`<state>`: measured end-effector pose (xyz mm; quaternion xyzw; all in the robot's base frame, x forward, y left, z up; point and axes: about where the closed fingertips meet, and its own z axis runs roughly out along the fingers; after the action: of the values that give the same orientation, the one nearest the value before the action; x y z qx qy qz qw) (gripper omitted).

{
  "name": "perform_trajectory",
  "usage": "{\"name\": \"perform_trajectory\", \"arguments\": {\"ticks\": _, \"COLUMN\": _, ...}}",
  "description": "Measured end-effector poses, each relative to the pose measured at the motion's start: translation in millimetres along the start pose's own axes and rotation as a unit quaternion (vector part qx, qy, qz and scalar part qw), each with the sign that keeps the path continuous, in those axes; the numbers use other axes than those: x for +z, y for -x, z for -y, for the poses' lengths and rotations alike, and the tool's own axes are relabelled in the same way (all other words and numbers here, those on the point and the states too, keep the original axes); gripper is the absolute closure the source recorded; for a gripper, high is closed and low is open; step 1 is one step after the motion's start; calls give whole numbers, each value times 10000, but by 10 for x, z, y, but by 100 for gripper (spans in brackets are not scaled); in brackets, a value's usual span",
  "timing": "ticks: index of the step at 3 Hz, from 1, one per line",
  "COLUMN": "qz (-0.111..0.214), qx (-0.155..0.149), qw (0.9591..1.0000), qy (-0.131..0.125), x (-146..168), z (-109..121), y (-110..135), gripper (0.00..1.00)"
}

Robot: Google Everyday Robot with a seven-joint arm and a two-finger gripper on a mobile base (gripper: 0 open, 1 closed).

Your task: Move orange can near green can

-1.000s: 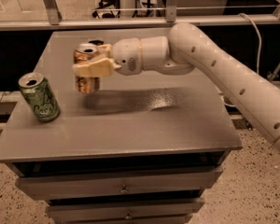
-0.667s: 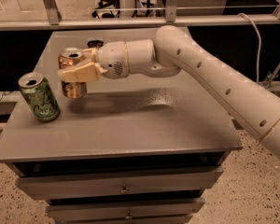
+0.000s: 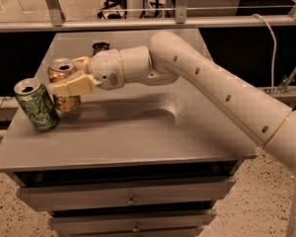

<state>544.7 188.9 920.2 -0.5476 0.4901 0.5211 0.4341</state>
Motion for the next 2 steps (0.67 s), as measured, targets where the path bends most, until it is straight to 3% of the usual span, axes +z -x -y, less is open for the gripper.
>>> {"name": "perform_trajectory", "arguments": {"ticks": 1, "qz": -83, "qx": -86, "qw": 9998, "qy": 175, "x": 59, "z": -32, "y": -111, "gripper": 15}}
{"name": "perform_trajectory", "arguments": {"ticks": 2, "qz": -115, "qx": -73, "qw": 9996, "qy": 241, "x": 81, "z": -42, "y": -160, "gripper": 0}}
